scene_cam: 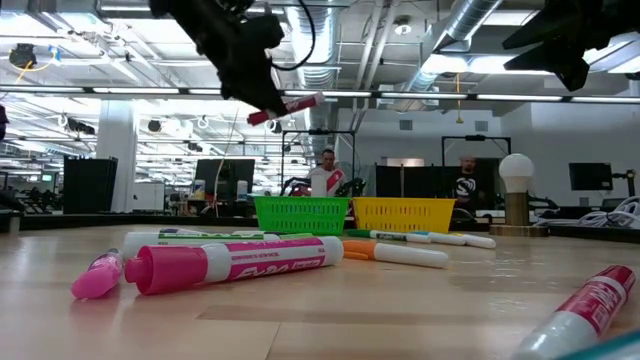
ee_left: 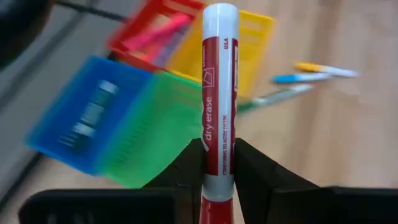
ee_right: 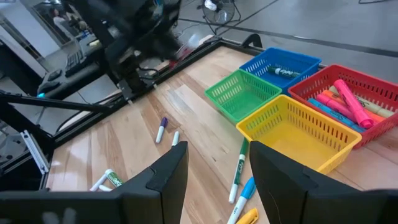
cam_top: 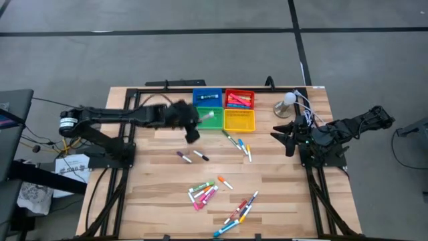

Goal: Pick & Place Markers
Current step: Put the red highlighter in the blue bin

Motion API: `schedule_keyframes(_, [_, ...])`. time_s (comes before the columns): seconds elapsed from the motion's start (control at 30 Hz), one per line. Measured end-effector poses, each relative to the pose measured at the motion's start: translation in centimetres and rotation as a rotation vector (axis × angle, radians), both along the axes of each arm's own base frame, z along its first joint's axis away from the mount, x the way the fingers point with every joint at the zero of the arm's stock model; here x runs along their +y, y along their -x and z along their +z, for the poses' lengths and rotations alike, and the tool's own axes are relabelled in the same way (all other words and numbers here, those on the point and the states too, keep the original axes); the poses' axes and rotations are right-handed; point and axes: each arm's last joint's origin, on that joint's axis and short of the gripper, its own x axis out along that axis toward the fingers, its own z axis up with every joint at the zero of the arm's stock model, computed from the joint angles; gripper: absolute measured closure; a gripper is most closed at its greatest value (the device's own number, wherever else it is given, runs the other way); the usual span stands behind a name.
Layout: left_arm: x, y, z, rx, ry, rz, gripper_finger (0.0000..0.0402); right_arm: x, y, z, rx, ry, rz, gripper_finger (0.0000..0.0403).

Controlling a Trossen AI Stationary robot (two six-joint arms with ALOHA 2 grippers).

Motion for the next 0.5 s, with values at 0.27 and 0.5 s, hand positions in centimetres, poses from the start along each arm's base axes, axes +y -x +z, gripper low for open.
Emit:
schedule_keyframes(0.27, [7.5, -0.6, 3.2, -0.016, -0.234, -0.068, 0.0336, 0.0, 0.0, 0.0, 0.002, 0.003, -0.005, 0.0241])
schedule_keyframes(0.5, [13.1, -3.2, 1.0, 0.101, -0.257, -0.090, 0.0336, -0.1, 0.0, 0.0, 0.000, 0.003, -0.015, 0.0241])
